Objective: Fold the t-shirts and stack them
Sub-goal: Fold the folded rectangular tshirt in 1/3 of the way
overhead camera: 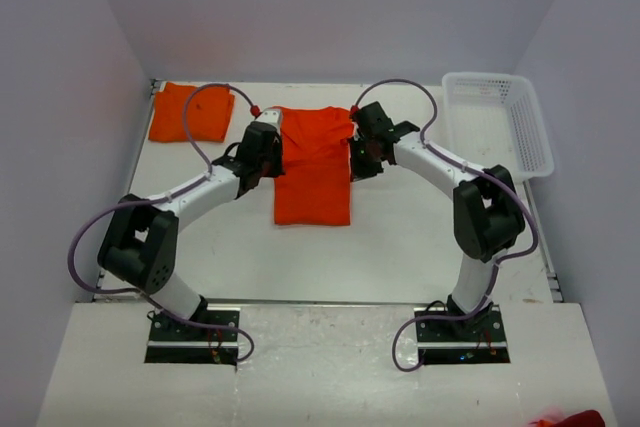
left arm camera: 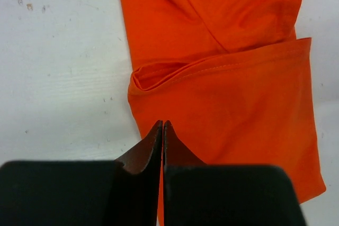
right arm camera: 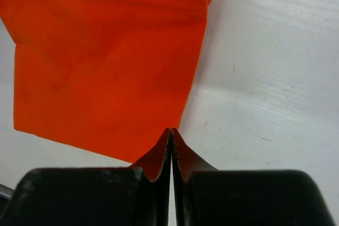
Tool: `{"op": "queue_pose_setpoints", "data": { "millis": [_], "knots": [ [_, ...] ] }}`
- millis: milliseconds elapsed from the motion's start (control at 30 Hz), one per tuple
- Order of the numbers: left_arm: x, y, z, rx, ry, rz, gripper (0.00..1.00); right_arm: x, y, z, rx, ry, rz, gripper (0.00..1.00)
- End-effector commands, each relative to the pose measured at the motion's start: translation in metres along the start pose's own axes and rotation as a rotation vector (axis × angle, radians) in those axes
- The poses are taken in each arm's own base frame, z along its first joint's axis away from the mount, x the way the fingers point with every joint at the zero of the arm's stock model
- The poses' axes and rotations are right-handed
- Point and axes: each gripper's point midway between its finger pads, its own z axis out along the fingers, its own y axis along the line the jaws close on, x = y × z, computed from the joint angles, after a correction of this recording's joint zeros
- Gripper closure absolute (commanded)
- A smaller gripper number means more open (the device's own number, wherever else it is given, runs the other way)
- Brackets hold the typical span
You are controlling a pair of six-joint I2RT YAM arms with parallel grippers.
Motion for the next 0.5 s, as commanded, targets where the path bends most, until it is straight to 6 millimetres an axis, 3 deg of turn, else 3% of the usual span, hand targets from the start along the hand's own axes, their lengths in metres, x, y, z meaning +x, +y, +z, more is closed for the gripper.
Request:
{"op": "queue_pose_setpoints", "data": {
  "millis": [0, 267, 400, 467],
  "knots": [
    [-0.004, 0.006, 0.001, -0.024, -0.022, -0.002, 1.0, -0.014, 0.019, -0.013, -0.092, -0.065, 0.019, 1.0],
    [0.003, 0.008, 0.027, -0.014, 0.004, 0.01, 1.0, 0.002, 0.024, 0.004, -0.119, -0.019, 0.025, 1.0],
    [0.011, 0.009, 0.044, 0.003, 0.029, 0.001, 1.0, 0.011, 0.045, 0.013, -0.185, 0.03, -0.004, 1.0],
    [0.005, 0.006, 0.053, 0.023, 0.005, 0.001, 1.0, 0.014, 0.055, 0.018, -0.199, 0.041, -0.019, 1.0]
  ]
}}
